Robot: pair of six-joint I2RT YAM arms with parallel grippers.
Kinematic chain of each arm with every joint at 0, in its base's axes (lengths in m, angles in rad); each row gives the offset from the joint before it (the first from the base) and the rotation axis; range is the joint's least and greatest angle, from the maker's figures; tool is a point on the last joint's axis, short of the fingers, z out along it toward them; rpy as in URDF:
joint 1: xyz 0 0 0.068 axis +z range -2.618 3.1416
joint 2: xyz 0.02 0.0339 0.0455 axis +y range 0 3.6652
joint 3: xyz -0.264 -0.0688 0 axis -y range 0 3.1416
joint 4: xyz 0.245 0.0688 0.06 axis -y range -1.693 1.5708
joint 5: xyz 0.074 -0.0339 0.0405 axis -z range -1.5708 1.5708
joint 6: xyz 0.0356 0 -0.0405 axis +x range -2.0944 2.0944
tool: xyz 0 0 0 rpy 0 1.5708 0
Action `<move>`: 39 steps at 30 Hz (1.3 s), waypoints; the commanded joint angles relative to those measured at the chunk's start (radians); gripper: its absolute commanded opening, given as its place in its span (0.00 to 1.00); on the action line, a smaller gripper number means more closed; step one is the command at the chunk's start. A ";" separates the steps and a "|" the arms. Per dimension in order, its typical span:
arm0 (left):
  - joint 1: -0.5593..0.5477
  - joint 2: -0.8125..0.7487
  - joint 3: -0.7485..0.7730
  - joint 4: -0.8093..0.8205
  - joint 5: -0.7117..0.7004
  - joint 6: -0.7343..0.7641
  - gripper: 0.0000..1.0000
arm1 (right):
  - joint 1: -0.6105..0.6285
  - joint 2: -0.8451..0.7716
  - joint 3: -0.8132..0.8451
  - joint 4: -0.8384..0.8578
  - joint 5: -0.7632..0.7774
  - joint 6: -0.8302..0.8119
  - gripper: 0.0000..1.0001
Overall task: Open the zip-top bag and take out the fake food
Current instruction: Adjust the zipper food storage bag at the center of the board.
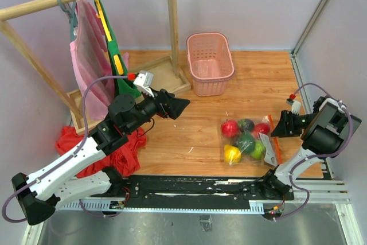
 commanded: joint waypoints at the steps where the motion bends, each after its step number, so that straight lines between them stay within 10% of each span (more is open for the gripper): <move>1: -0.010 -0.016 0.001 0.035 -0.011 -0.013 0.88 | 0.025 0.023 -0.003 -0.085 -0.071 -0.064 0.60; 16: -0.010 0.004 -0.007 0.080 0.060 0.020 0.88 | 0.069 0.035 0.012 -0.160 -0.167 -0.131 0.02; 28: -0.010 0.002 -0.032 0.179 0.162 0.193 0.88 | 0.178 -0.212 0.157 -0.351 -0.269 -0.214 0.01; 39: -0.011 0.085 -0.056 0.255 0.420 0.562 0.90 | 0.640 -0.470 0.200 -0.219 -0.212 -0.122 0.01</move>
